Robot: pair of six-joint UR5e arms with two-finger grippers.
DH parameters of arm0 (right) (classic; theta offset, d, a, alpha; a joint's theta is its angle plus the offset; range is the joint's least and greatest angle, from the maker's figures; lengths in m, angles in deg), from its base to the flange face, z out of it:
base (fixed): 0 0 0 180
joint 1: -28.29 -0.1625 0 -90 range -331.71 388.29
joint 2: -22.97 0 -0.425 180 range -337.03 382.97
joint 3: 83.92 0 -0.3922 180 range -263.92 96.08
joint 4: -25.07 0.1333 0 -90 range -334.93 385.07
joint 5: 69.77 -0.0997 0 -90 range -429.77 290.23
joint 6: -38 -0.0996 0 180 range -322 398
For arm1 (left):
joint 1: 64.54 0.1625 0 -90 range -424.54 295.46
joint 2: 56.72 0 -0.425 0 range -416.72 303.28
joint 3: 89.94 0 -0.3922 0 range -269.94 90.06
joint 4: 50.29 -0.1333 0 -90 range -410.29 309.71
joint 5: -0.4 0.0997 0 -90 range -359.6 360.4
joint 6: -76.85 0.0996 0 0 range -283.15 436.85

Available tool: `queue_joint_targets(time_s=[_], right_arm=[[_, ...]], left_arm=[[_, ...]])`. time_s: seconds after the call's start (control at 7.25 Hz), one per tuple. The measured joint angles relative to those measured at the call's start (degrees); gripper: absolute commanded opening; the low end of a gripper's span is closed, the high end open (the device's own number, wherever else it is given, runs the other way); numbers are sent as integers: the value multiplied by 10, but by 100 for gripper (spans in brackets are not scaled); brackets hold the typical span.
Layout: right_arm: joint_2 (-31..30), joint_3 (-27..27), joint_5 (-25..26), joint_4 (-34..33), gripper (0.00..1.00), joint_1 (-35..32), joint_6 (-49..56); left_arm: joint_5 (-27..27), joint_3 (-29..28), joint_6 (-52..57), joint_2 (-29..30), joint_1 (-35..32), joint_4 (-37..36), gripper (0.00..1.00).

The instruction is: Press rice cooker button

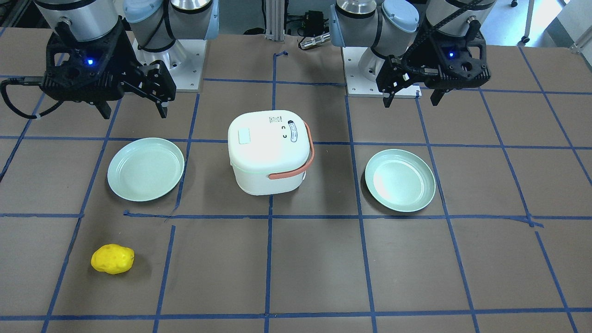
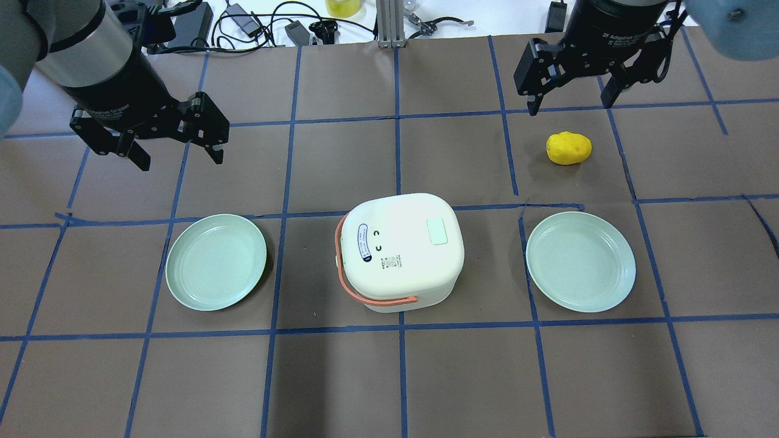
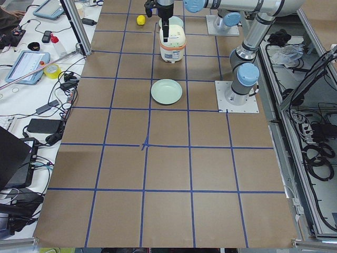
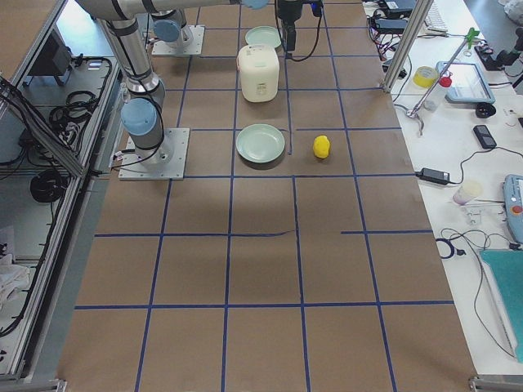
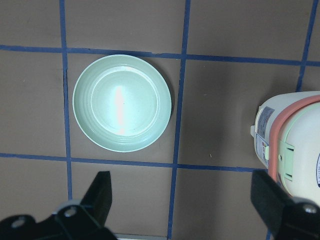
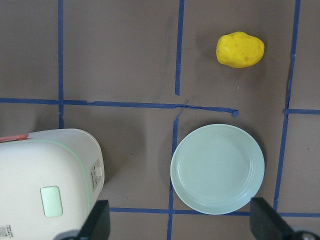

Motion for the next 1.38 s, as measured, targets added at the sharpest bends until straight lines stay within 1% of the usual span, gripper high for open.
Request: queue_joint_targets(time_s=[0.14,0.28,0.41,0.55,0.83,1.1,1.38], right_arm=[[0,0,0,0,80,-1,0],[0,0,-1,0,42,-2,0],[0,-1,-3,2,25,-3,0],[-1,-3,-5,5,21,-6,0],[0,-13,-20,12,9,-23,-17],[4,-39,-25,7,3,-74,-69],[5,-82,-31,-26,2,-104,-101]], left_arm=[[0,0,0,0,0,0,100],[0,0,0,0,0,0,100],[0,0,0,0,0,0,100],[0,0,0,0,0,0,100],[0,0,0,0,0,0,100],[0,0,0,0,0,0,100],[0,0,0,0,0,0,100]])
